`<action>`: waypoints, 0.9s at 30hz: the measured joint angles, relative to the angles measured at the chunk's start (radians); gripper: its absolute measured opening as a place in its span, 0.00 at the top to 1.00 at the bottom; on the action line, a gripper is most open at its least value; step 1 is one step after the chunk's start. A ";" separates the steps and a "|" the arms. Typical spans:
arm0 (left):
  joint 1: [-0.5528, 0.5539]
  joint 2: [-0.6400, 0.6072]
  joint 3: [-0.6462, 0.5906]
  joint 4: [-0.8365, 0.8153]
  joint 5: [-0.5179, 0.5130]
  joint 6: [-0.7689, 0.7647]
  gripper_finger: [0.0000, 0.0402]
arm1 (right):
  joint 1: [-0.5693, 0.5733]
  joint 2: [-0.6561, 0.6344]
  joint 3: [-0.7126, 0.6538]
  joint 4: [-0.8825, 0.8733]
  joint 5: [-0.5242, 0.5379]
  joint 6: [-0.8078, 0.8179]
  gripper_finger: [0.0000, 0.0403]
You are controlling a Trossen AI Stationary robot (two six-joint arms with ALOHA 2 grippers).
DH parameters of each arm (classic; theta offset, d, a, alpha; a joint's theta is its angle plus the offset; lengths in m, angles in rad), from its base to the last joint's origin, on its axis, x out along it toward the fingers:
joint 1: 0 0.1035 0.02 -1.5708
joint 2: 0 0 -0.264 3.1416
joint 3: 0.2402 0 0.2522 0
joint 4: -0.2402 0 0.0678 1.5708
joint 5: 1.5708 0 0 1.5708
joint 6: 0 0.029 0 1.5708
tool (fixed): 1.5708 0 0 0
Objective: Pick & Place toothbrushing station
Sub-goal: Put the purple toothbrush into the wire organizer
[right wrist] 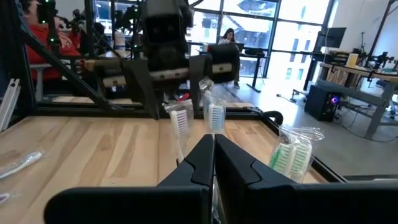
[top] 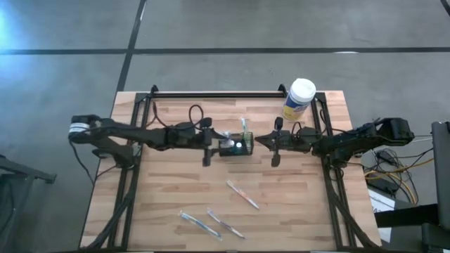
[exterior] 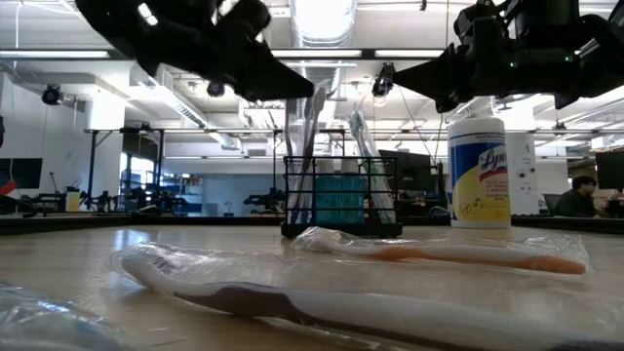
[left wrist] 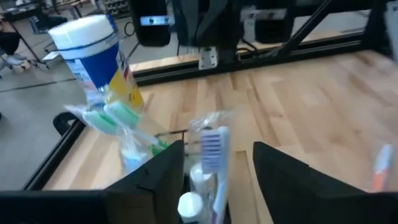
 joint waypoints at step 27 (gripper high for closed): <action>-0.044 -0.996 -0.410 -0.403 -0.090 -0.152 0.99 | 0.000 0.001 0.000 -0.001 0.000 0.045 0.98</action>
